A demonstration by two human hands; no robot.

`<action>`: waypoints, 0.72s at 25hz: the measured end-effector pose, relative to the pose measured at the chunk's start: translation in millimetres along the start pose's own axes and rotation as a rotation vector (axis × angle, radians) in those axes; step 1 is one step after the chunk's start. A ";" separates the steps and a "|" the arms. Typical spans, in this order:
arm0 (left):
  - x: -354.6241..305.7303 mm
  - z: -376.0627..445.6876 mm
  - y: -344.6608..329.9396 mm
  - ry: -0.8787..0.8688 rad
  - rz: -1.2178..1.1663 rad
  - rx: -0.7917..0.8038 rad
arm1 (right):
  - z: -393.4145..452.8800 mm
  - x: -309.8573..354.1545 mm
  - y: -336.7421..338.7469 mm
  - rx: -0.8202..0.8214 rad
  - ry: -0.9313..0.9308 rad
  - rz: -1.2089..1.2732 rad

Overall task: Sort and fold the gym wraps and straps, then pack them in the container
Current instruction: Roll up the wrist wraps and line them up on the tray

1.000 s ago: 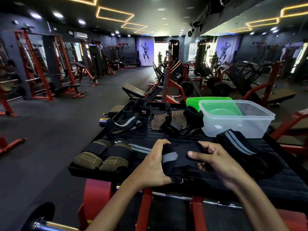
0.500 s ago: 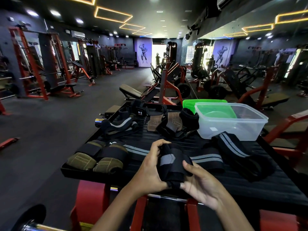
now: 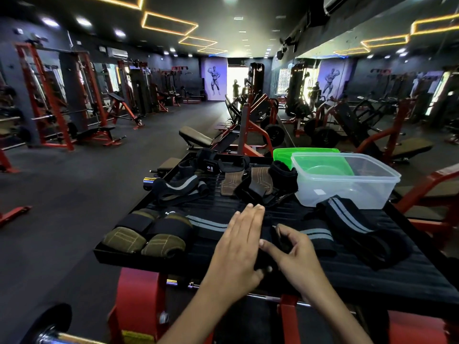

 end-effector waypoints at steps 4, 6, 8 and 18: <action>22.1 -7.8 -3.4 0.248 -0.154 -0.110 | -3.0 -2.2 -1.6 -0.002 0.032 -0.085; 25.6 -9.0 -2.2 0.274 -0.243 -0.142 | -1.7 -9.5 3.8 -0.018 -0.059 -0.039; 28.2 -8.9 0.8 0.296 -0.335 -0.173 | 0.8 -22.8 12.3 -0.074 -0.169 0.075; 36.1 -1.2 -27.1 0.437 -0.640 -0.113 | -1.1 -42.1 -13.2 0.081 -0.563 0.630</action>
Point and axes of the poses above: each hand's wrist, its own z-axis towards the middle knuckle, its own y-axis out of the back of the hand, x = y × z, the point moved 9 cm from there along z, towards the middle knuckle, and after that the axes turned 11 degrees about -x, right-handed, at the moved point
